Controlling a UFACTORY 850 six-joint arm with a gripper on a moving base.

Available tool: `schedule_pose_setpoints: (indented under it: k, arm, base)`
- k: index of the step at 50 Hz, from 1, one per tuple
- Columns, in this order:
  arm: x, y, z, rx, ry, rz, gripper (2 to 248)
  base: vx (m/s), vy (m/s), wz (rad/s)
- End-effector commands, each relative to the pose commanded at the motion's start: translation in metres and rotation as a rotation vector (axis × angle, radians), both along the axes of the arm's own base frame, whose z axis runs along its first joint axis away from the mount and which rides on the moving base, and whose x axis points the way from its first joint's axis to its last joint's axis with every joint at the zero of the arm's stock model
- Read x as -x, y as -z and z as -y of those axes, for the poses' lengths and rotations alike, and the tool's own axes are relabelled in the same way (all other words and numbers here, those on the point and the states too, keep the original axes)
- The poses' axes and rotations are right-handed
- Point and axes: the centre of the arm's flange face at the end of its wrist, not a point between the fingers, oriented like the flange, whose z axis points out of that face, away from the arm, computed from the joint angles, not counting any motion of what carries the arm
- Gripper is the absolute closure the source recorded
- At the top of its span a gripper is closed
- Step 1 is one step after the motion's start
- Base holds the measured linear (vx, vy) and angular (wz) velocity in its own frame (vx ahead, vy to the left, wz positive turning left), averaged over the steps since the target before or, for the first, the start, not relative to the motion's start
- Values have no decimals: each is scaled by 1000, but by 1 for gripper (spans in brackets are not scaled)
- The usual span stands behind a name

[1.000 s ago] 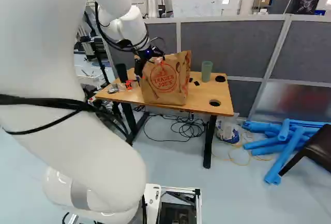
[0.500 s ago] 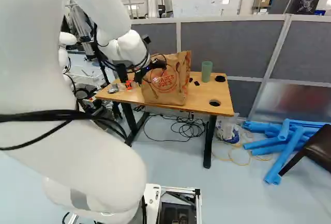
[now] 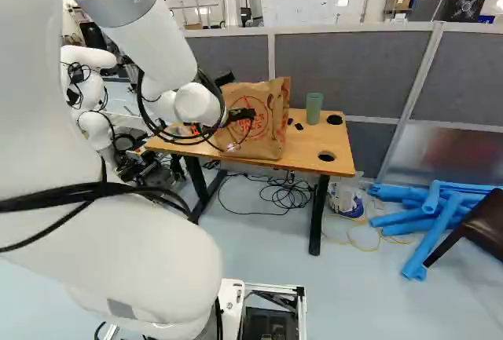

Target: Pick up the bag on the ground and place it on the table

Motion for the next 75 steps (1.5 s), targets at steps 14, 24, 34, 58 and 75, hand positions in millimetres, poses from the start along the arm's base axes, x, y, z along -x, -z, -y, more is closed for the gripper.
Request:
schedule_pose_setpoints:
  k: [14, 24, 34, 58, 75]
  arm:
    - [28, 21, 2, -72, 49, 72, 3]
    - [46, 34, 3, -117, 76, 116, 3]
    - [63, 44, 3, -157, 99, 155, 3]
    - [94, 62, 5, -230, 136, 224, 3]
    - [107, 69, 5, -262, 150, 253, 3]
  base:
    - [0, 0, 0]
    - [0, 0, 0]
    - [0, 0, 0]
    - [0, 0, 0]
    - [0, 0, 0]
